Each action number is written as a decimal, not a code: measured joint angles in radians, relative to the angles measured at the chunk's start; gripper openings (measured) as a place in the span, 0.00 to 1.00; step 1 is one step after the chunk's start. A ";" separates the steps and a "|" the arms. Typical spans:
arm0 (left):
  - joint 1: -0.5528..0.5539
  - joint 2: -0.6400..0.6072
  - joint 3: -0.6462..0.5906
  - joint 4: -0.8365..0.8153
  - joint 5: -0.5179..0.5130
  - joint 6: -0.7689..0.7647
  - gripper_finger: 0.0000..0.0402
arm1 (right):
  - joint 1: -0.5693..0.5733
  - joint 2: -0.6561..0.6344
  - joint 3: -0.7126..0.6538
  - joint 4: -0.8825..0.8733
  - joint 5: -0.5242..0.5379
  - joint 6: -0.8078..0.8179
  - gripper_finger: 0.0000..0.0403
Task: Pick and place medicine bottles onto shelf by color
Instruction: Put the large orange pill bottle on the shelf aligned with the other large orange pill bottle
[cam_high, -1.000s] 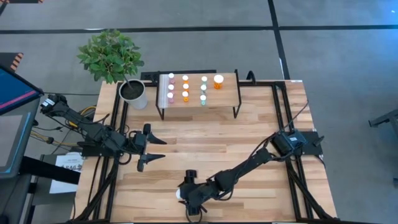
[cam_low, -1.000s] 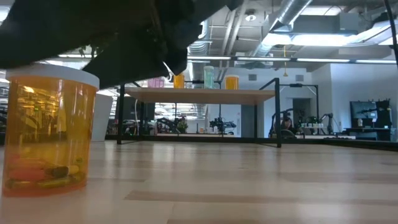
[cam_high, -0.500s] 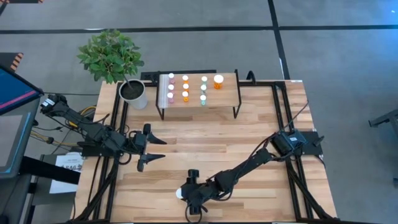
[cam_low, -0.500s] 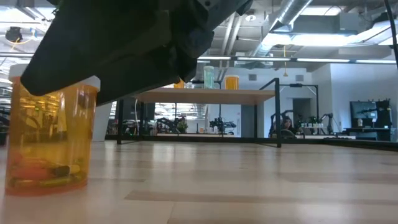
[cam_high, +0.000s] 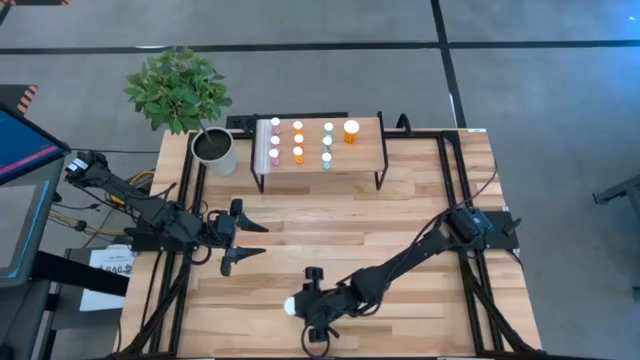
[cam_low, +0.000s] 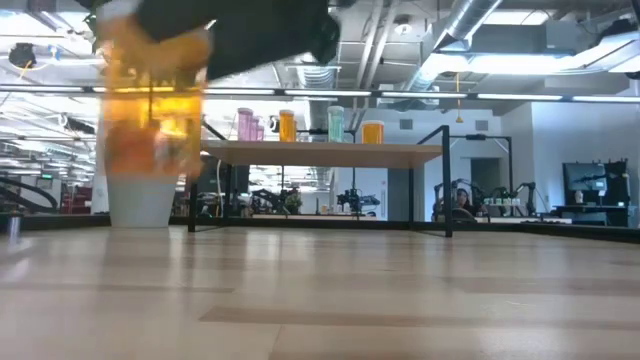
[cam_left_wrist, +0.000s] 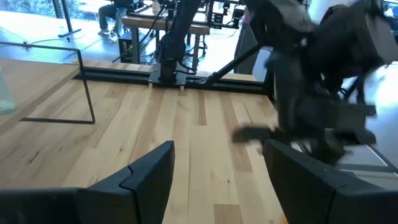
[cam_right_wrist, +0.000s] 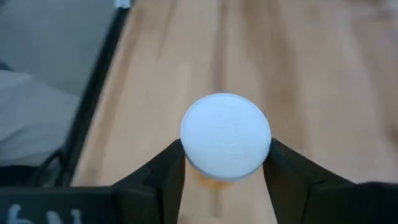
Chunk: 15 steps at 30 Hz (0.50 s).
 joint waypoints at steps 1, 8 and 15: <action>0.000 0.000 0.000 0.000 0.001 0.000 0.59 | -0.003 -0.020 0.000 -0.037 0.018 -0.001 0.49; 0.000 0.000 0.000 -0.002 0.007 0.000 0.59 | -0.045 -0.238 -0.083 -0.285 0.217 -0.004 0.48; 0.000 0.000 0.000 0.000 0.007 0.001 0.59 | -0.133 -0.562 -0.355 -0.237 0.348 0.005 0.50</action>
